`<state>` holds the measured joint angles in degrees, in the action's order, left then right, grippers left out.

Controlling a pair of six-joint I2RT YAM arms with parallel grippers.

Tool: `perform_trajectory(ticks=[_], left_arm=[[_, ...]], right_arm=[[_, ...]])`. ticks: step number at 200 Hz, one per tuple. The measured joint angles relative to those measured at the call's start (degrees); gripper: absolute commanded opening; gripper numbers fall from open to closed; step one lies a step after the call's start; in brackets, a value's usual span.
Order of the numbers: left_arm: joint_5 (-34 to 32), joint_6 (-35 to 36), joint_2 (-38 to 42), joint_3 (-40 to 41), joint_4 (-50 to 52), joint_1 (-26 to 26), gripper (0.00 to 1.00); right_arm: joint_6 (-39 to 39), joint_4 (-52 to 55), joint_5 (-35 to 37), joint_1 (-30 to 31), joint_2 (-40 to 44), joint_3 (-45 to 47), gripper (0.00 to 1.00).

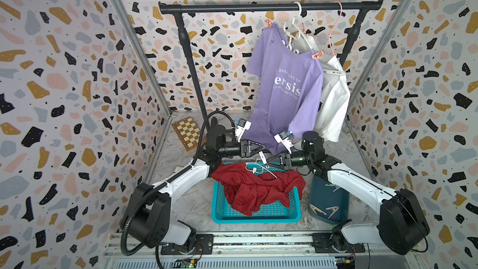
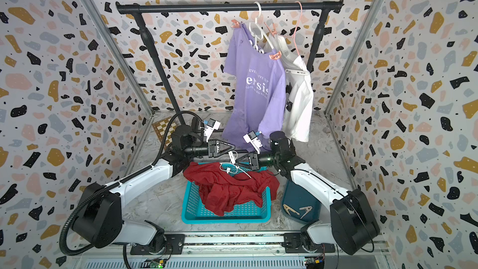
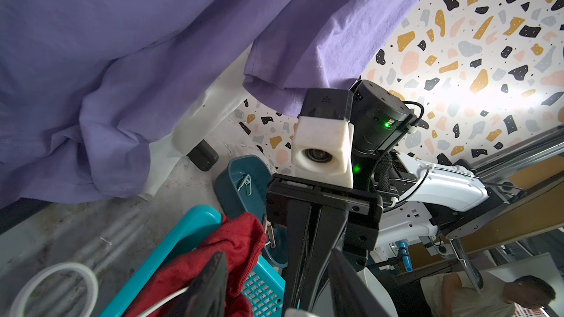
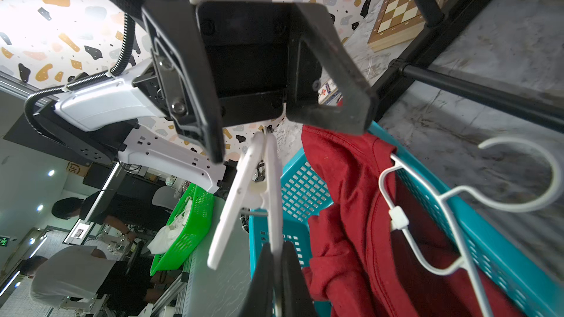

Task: Use clothespins to secure the t-shirt on both sides of the hanger
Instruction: Pick up the clothespin from the storage box.

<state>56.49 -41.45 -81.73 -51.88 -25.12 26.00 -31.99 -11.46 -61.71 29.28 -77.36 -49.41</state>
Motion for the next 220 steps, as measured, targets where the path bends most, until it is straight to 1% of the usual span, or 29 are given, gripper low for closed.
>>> perform_trajectory(ticks=[48, 75, 151, 170, 182, 200, 220], left_arm=[[0.0, -1.0, -0.2, 0.4, -1.1, 0.0, 0.44], [0.0, -1.4, -0.2, 0.3, -1.1, 0.0, 0.37], [-0.2, -2.1, -0.2, 0.3, -1.2, 0.0, 0.34], [-0.3, -2.9, -0.2, 0.3, -2.0, 0.0, 0.3], [-0.4, -3.2, -0.2, 0.3, -2.8, 0.0, 0.3], [-0.7, -3.7, -0.2, 0.3, -3.3, 0.0, 0.29], [-1.1, -4.2, -0.2, 0.3, -3.7, 0.0, 0.26]], right_arm=[[-0.1, -0.2, 0.6, 0.0, -1.0, -1.5, 0.0], [-0.1, -0.1, 0.9, 0.0, -1.4, -1.6, 0.0], [-0.8, -0.2, 2.2, 0.0, -1.4, -1.8, 0.0], [-1.1, -0.1, 2.7, 0.0, -1.4, -2.4, 0.0], [-1.3, -0.2, 3.1, 0.0, -1.4, -2.5, 0.0], [-1.5, -0.2, 3.3, 0.0, -1.4, -2.5, 0.03], [-1.7, -0.1, 3.5, 0.0, -1.4, -2.8, 0.06]])
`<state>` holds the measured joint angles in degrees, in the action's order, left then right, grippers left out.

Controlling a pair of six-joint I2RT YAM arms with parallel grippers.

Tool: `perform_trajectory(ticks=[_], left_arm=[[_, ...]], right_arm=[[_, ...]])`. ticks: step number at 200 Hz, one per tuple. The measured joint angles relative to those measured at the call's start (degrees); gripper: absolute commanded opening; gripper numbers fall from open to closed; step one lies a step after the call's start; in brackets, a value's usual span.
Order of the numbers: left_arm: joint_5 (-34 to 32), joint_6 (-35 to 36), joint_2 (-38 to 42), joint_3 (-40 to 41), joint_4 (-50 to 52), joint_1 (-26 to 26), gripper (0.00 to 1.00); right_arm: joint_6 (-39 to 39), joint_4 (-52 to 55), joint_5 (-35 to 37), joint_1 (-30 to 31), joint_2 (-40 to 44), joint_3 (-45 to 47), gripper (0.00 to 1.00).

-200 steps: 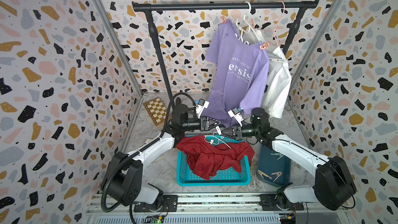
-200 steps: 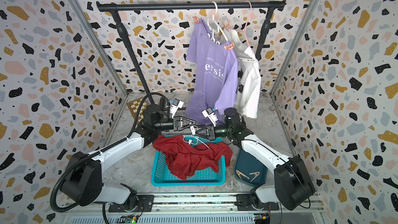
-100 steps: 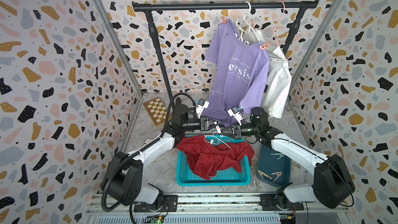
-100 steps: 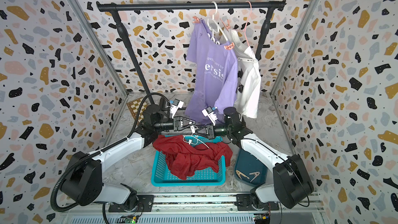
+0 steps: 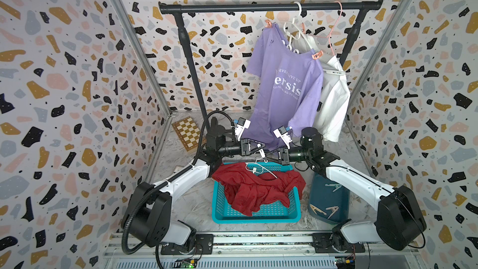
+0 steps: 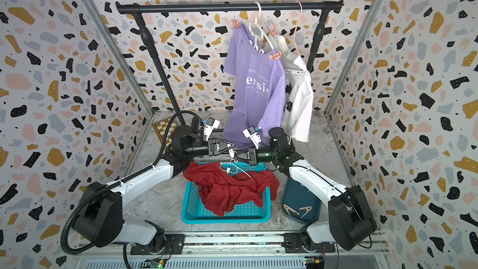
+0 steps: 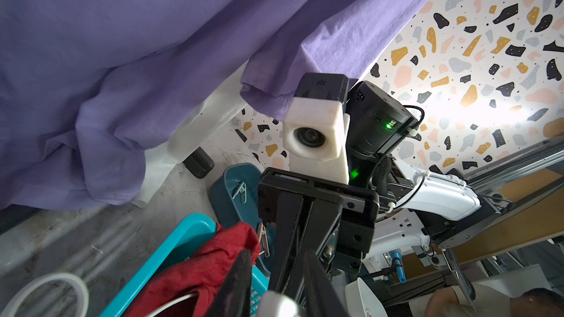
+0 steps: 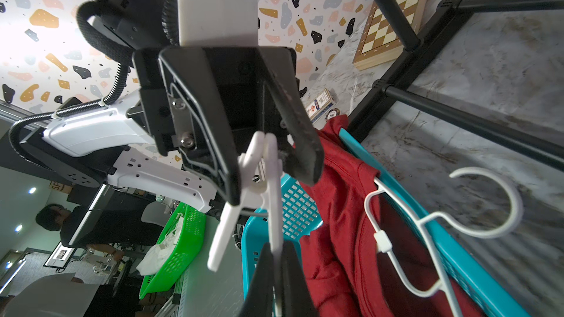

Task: Use clothespins to secure the t-shirt on both sides of the hanger
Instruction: Pick up the clothespin from the storage box.

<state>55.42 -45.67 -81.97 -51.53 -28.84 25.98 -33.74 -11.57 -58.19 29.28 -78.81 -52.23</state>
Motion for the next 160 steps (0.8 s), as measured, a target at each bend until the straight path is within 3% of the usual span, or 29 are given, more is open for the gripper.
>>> perform_trajectory(ticks=[90, 160], left_arm=[[-0.3, -0.7, 0.0, 0.0, -0.8, 0.0, 0.22], [-0.4, -0.7, 0.0, 0.0, -0.8, 0.0, 0.21]], right_arm=[[-1.5, 0.0, 1.6, 0.0, 0.0, -0.7, 0.26], [-2.1, 0.0, 3.1, -0.9, 0.0, -0.7, 0.34]])
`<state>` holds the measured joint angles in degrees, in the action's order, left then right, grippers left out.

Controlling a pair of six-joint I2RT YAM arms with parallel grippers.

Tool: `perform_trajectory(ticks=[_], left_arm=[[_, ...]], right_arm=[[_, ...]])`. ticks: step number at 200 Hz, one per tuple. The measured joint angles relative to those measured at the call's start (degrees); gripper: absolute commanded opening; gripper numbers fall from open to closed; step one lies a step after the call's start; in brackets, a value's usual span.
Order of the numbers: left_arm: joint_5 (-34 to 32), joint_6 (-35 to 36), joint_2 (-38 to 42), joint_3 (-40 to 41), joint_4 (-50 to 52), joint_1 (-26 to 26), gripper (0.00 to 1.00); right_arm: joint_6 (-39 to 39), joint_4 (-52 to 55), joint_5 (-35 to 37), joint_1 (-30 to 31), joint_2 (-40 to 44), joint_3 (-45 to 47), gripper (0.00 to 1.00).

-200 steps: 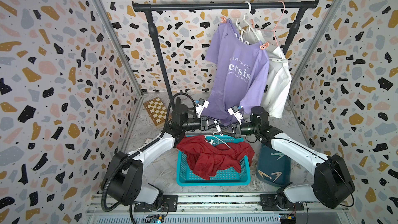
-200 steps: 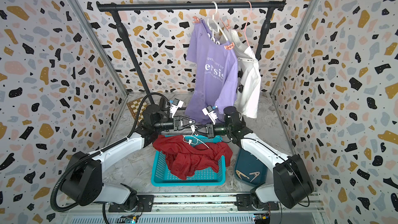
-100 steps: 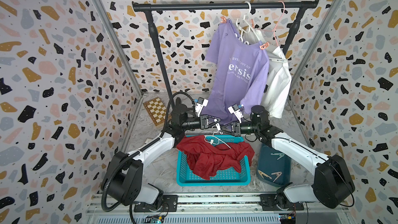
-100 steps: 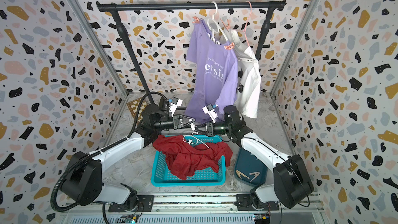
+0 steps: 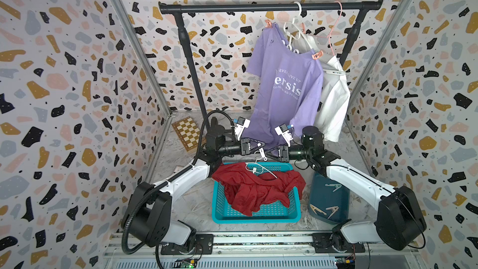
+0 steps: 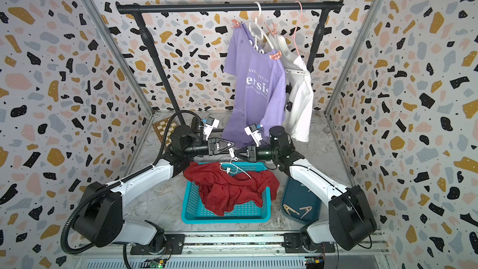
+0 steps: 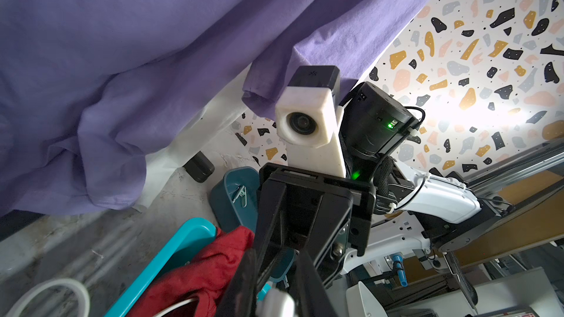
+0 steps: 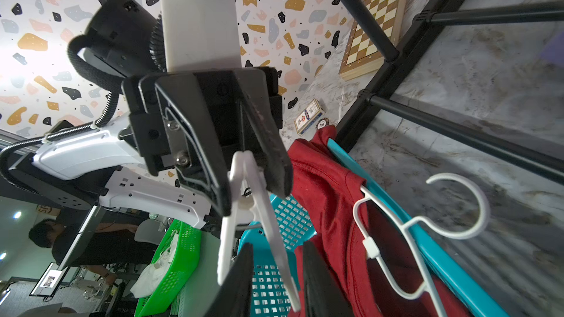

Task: Use clothespins to secure the t-shirt on both sides of the hanger
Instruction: Pick up the clothespin from the storage box.

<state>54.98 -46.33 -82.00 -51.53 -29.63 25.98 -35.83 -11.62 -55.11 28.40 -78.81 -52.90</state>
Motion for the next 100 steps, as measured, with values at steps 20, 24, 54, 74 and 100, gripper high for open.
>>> perform_trajectory(ticks=[20, 24, 54, 74, 100], left_arm=[[0.0, 0.0, 0.0, 0.0, 0.0, 0.0, 0.21], [0.0, 0.0, 0.0, 0.0, 0.0, 0.0, 0.21], [-0.3, 0.0, 0.0, -0.1, 0.9, 0.0, 0.21], [-1.5, -0.2, 0.0, -0.4, 1.9, 0.0, 0.21], [-4.2, -1.2, 0.9, -0.7, 2.9, 0.0, 0.21]], right_arm=[[-0.1, 0.0, 0.4, -0.2, 0.0, 0.0, 0.4], [-0.2, 0.0, 0.4, -0.2, 0.0, 0.0, 0.42], [-0.2, 0.7, 1.5, -0.7, 0.8, 0.0, 0.51], [-0.6, 1.5, 3.6, -1.4, 2.5, 0.0, 0.68], [-2.0, 1.7, 7.1, -2.1, 6.3, 0.6, 0.93]])
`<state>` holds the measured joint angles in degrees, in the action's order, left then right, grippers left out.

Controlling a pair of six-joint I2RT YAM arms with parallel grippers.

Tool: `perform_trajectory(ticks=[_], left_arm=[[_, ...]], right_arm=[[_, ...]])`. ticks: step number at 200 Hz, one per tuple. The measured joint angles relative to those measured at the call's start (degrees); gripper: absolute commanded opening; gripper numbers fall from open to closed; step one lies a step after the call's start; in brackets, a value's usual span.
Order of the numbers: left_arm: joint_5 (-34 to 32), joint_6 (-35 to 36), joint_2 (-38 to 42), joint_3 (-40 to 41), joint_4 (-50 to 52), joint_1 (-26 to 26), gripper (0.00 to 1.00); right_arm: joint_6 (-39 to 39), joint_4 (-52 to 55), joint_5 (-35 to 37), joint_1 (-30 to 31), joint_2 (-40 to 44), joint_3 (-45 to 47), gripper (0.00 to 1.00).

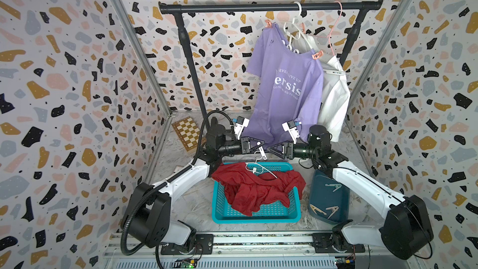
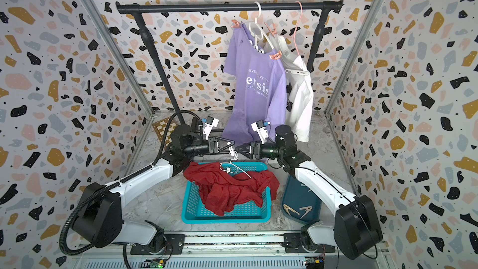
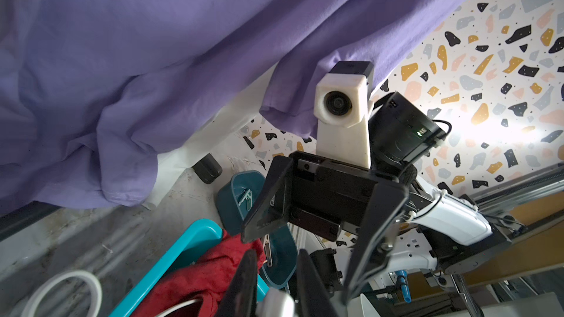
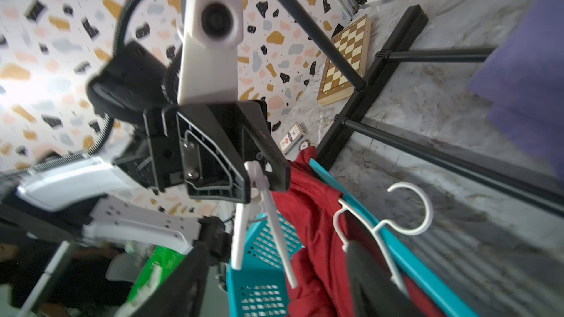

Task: Use clothespins to secure the t-shirt on both sides of the hanger
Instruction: Pick up the clothespin from the storage box.

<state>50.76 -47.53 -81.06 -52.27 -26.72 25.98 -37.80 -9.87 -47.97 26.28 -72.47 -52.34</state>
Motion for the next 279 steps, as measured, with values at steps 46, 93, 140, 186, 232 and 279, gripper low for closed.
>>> perform_trajectory(ticks=[46, 93, 140, 186, 232, 279], left_arm=[[-7.5, -5.9, 2.6, 0.1, -1.6, 0.1, 0.21], [-15.5, -12.3, 3.3, 2.0, -6.2, 1.8, 0.21], [-20.3, -15.1, 3.7, 3.2, -9.4, 4.5, 0.21], [-22.0, -16.3, 4.5, 3.8, -11.5, 5.4, 0.21], [-22.9, -17.0, 4.5, 4.2, -13.2, 5.8, 0.2], [-23.1, -17.9, 4.5, 4.9, -14.4, 6.0, 0.2]], right_arm=[[-7.2, -7.7, 5.7, 0.4, 7.6, 6.4, 0.98], [-16.1, -17.6, 12.2, 2.7, 9.5, 12.0, 0.93], [-23.7, -27.6, 15.4, 4.5, 8.1, 13.0, 0.87], [-26.3, -31.3, 16.5, 6.7, 4.8, 13.0, 0.87], [-27.1, -32.7, 16.9, 8.1, 3.0, 13.0, 0.8], [-27.4, -34.3, 17.4, 8.3, 2.9, 12.9, 0.75]])
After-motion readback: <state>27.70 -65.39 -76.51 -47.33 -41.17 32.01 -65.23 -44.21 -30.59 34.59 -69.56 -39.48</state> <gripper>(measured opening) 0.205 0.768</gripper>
